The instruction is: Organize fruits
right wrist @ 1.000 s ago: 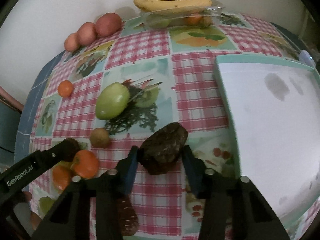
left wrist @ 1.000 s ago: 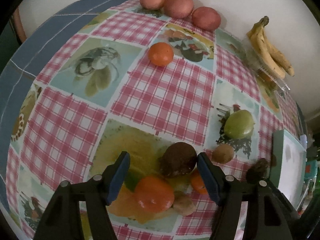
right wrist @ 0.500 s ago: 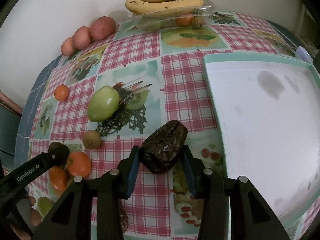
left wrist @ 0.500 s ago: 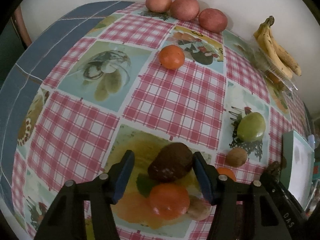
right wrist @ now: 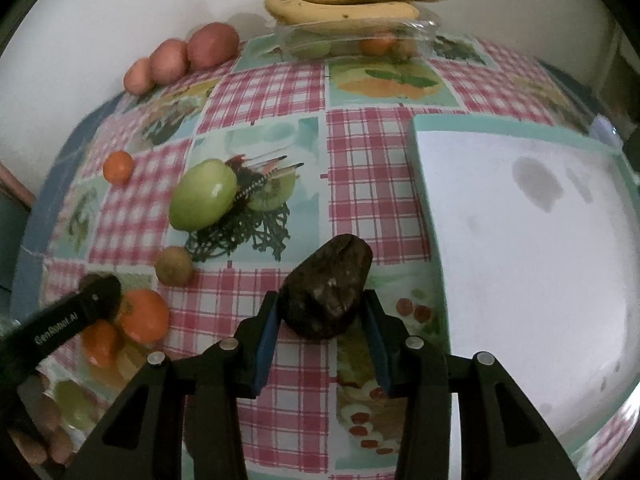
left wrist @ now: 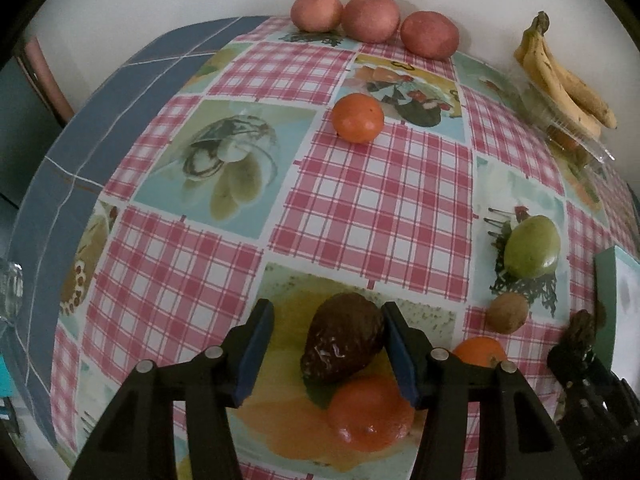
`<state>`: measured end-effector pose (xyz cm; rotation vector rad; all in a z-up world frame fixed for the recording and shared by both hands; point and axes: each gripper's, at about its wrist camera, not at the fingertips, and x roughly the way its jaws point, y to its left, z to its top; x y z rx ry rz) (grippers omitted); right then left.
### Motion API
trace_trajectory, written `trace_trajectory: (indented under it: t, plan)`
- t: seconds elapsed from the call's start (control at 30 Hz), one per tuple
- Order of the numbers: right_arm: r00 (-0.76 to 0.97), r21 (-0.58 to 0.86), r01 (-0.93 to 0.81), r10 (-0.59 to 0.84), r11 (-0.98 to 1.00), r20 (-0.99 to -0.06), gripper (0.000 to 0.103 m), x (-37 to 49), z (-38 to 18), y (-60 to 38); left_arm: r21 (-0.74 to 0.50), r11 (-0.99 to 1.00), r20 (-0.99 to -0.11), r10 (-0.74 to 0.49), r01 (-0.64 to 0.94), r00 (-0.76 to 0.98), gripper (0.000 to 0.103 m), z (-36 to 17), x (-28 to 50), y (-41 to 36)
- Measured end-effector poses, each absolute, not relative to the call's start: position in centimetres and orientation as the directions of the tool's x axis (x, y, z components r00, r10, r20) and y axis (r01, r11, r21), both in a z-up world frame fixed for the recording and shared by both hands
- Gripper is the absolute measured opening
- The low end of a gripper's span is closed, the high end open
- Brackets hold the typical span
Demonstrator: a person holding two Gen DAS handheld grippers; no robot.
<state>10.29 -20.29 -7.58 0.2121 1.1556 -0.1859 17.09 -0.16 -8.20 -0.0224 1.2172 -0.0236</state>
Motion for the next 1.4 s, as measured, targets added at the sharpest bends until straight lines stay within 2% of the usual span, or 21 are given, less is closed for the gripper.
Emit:
trace_trajectory:
  t: [0.1, 0.5, 0.57, 0.63, 0.7, 1.07, 1.4]
  plan:
    - [0.392, 0.002, 0.226, -0.089, 0.974, -0.916, 0.042, 10.3, -7.7, -19.4, -0.026, 1.0, -0.937, -0.025, 0.003, 0.347, 0.059, -8.2, 17.1, -0.1]
    - [0.408, -0.025, 0.211, -0.111, 0.977, -0.906, 0.042, 10.2, -7.8, -19.1, -0.012, 1.0, -0.933, -0.016, 0.014, 0.359, 0.058, -8.3, 17.0, -0.2]
    - [0.408, -0.024, 0.213, -0.111, 0.977, -0.906, 0.042, 10.1, -7.8, -19.1, -0.01, 1.0, -0.933, -0.013, 0.011, 0.36, 0.054, -8.3, 16.9, -0.1]
    - [0.405, -0.017, 0.222, -0.108, 0.975, -0.908, 0.042, 10.1, -7.8, -19.2, -0.011, 1.0, -0.933, -0.007, -0.01, 0.359, 0.043, -8.2, 17.0, 0.3]
    - [0.402, -0.013, 0.235, -0.11, 0.972, -0.909, 0.042, 10.1, -7.8, -19.2, -0.018, 0.999, -0.934, -0.003, -0.038, 0.358, 0.038, -8.1, 17.0, 0.9]
    - [0.407, 0.011, 0.29, -0.113, 0.957, -0.906, 0.039, 9.9, -7.5, -19.4, -0.101, 0.991, -0.925, -0.06, -0.091, 0.376, 0.037, -6.6, 17.1, 2.3]
    - [0.542, 0.128, 0.308, -0.064, 0.943, -0.838, 0.038, 9.2, -1.5, -21.5, -0.152, 0.986, -0.861, -0.096, -0.071, 0.5, 0.037, -1.0, 16.4, 2.3]
